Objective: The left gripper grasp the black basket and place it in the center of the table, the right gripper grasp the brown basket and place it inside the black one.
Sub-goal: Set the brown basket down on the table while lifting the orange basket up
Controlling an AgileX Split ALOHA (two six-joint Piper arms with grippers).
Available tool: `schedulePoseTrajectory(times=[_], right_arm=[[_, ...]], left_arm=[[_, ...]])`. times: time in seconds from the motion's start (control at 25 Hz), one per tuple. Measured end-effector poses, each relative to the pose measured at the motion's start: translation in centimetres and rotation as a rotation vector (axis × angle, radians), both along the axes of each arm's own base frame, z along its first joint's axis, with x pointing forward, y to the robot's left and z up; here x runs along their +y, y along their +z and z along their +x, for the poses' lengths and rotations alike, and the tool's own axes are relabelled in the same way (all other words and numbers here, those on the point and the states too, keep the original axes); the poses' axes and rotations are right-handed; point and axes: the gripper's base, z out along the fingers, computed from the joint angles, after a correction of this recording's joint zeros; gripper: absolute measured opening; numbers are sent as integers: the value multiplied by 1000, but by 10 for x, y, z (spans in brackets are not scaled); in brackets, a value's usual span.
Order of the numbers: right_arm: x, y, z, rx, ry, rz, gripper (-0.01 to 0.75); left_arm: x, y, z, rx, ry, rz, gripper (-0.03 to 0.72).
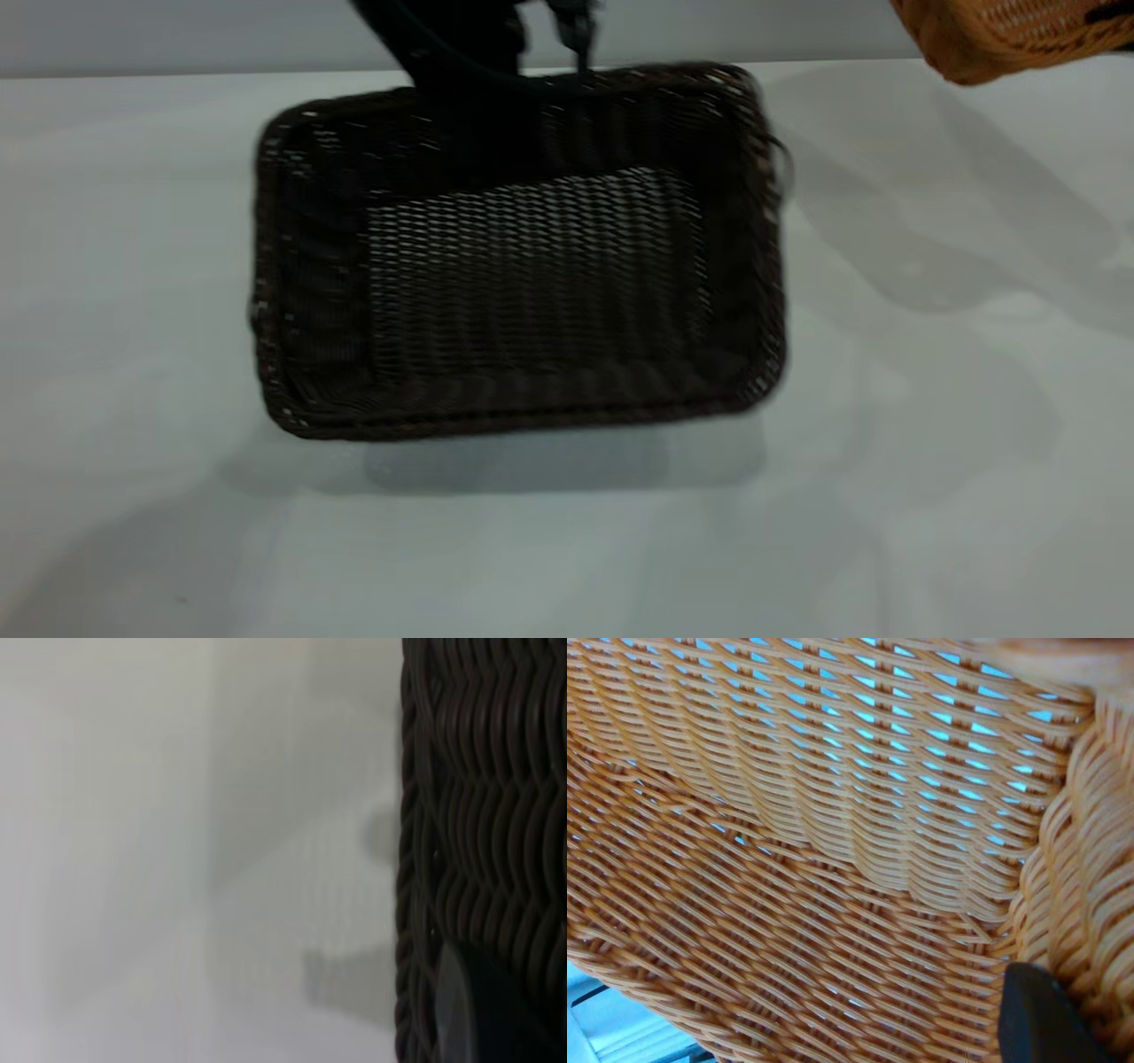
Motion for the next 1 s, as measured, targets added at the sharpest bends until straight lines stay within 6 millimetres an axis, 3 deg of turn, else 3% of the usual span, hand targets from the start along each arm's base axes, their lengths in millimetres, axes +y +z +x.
schedulePoseTrajectory(times=[0.2,0.44,0.8,1.0], right_arm=[[0,2,1,-4,11,2,64],[1,0,-2,17,44,-13,64],[2,-4,-7,56,94,-43,64],[3,-6,-11,87,133,-58,64]], left_arm=[[-26,-12,-16,-22,-140,36,83],[-34,-15,-20,-14,-140,31,107],[-36,-19,-17,-4,-12,-24,446],[-35,7,-4,-107,126,-132,513]])
